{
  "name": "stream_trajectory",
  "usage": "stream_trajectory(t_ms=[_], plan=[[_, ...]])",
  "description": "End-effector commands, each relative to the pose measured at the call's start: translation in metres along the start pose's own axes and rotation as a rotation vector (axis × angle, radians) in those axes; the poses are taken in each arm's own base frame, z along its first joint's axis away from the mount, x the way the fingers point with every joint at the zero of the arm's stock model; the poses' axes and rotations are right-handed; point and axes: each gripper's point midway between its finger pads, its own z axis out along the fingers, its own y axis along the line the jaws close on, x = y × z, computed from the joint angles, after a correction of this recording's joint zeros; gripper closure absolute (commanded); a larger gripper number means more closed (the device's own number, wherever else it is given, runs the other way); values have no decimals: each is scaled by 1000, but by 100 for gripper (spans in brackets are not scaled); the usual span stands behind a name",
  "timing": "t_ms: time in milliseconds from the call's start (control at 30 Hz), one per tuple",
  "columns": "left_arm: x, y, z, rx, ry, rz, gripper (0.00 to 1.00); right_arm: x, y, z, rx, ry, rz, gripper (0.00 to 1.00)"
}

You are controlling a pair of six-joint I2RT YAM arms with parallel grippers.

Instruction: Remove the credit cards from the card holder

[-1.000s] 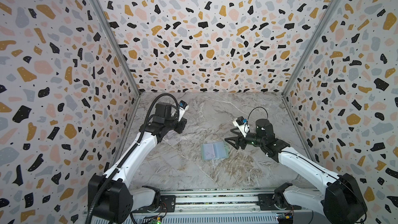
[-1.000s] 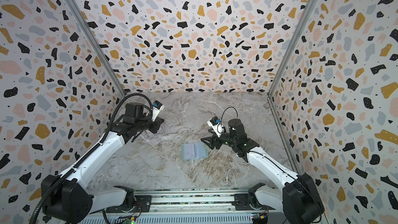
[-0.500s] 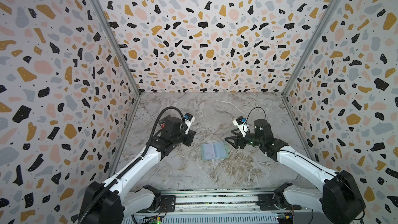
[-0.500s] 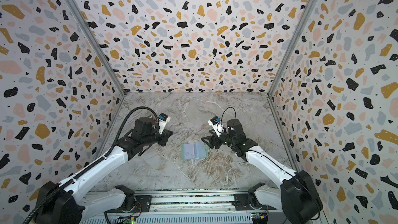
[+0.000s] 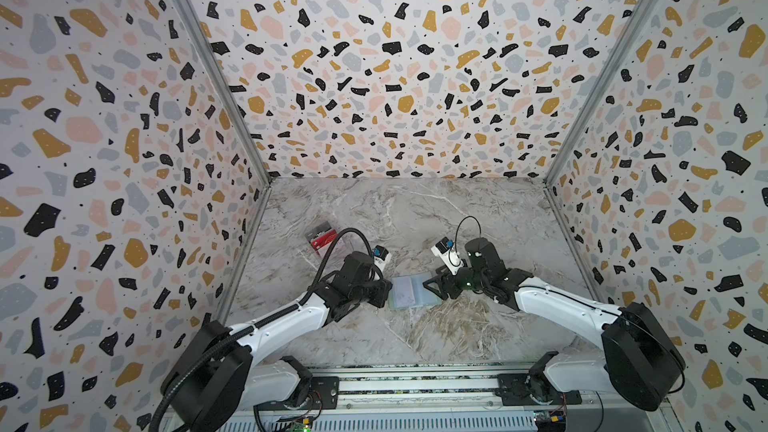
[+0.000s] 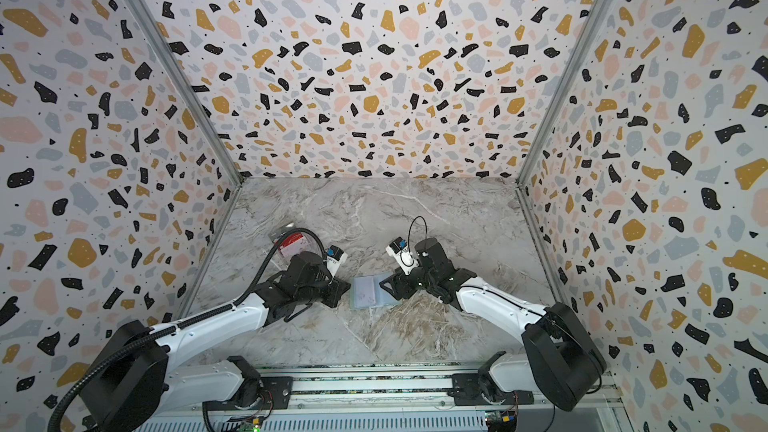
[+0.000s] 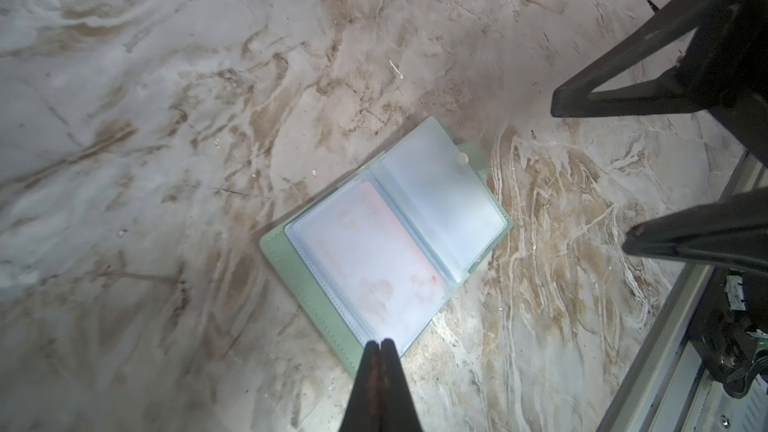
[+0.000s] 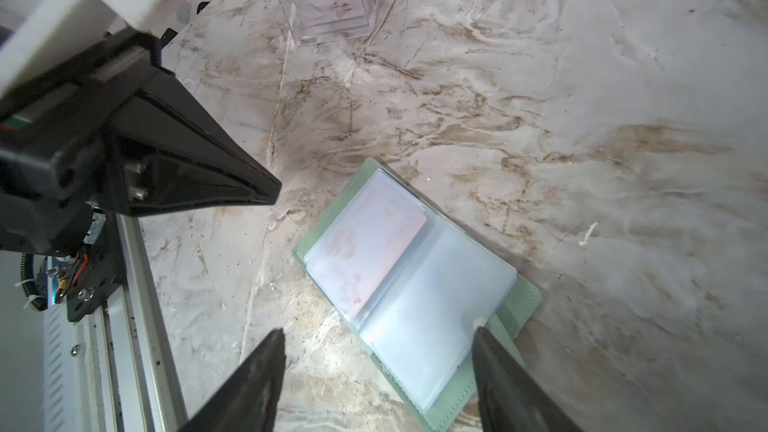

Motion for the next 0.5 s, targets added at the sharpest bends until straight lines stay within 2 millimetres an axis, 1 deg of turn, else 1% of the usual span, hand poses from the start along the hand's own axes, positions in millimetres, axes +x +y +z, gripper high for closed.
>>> stream_trajectory(t_ms=[0, 267, 400, 467], plan=[[-2, -4, 6, 1, -30, -5, 100, -18, -1, 2, 47, -27, -5, 29], [22, 3, 17, -9, -5, -30, 100, -19, 6, 25, 56, 10, -22, 30], [30, -1, 22, 30, -23, -10, 100, -17, 6, 35, 66, 23, -17, 31], [29, -2, 23, 37, -40, 0, 100, -15, 6, 41, 72, 35, -20, 32]])
